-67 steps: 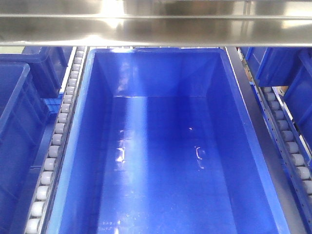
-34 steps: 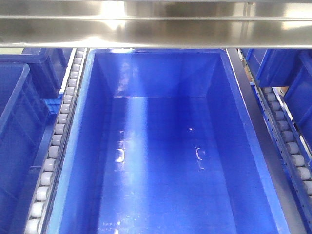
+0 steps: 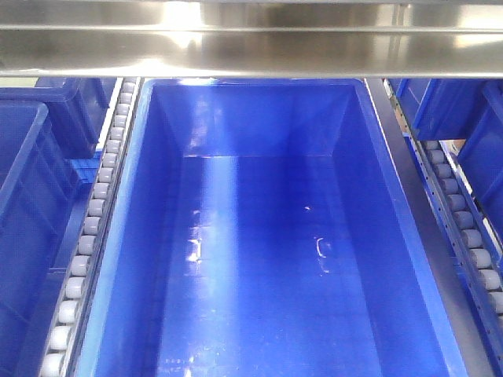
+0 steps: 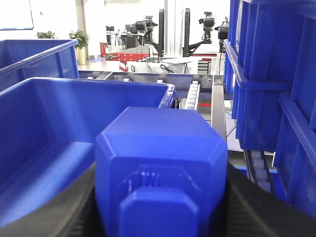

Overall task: Pour parts from conveyor to right shelf
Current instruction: 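Turn toward the shelf and stop facing an empty blue bin, then lower the right gripper with the block into the empty blue bin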

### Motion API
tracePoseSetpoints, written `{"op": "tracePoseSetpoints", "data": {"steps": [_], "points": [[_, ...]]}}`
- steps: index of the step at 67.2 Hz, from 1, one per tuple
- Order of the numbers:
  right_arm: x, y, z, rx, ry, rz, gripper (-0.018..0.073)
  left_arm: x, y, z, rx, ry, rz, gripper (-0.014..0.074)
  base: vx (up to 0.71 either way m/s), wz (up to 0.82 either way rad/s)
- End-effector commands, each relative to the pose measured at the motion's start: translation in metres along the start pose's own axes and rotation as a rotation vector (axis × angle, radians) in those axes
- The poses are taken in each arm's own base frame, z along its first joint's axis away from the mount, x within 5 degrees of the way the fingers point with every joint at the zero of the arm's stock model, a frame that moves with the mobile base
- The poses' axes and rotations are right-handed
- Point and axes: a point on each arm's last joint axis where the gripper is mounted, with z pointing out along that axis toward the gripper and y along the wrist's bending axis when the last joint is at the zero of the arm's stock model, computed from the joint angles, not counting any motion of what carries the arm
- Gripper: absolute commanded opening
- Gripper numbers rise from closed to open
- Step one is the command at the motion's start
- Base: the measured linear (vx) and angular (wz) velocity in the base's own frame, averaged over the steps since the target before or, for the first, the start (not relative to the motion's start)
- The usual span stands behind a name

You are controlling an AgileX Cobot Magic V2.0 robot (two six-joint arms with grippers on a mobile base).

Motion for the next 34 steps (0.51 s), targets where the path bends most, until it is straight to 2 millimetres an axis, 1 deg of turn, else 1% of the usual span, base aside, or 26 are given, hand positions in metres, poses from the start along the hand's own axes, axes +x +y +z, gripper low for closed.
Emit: {"op": "tracePoseSetpoints", "data": {"steps": [1, 11, 20, 28, 34], "points": [[-0.017, 0.0, -0.001, 0.001, -0.103, -0.009, -0.0004, 0.0, 0.0, 0.0, 0.015, -0.059, -0.013, -0.0006, 0.0, 0.0], [-0.019, 0.0, -0.001, 0.001, -0.125, -0.009, -0.0004, 0.0, 0.0, 0.0, 0.015, -0.059, -0.013, -0.0006, 0.0, 0.0], [-0.023, 0.0, 0.003, 0.0, -0.059, -0.009, -0.0003, 0.0, 0.0, 0.0, 0.015, -0.059, -0.013, -0.0006, 0.0, 0.0], [-0.037, 0.003, 0.012, -0.056, -0.019, -0.01, -0.0001, 0.0, 0.0, 0.0, 0.015, -0.059, -0.013, -0.0006, 0.0, 0.0], [-0.047, 0.008, 0.024, -0.118, 0.029, -0.022, 0.0, 0.0, 0.0, 0.0, 0.015, -0.059, -0.013, -0.0006, 0.0, 0.0]]}}
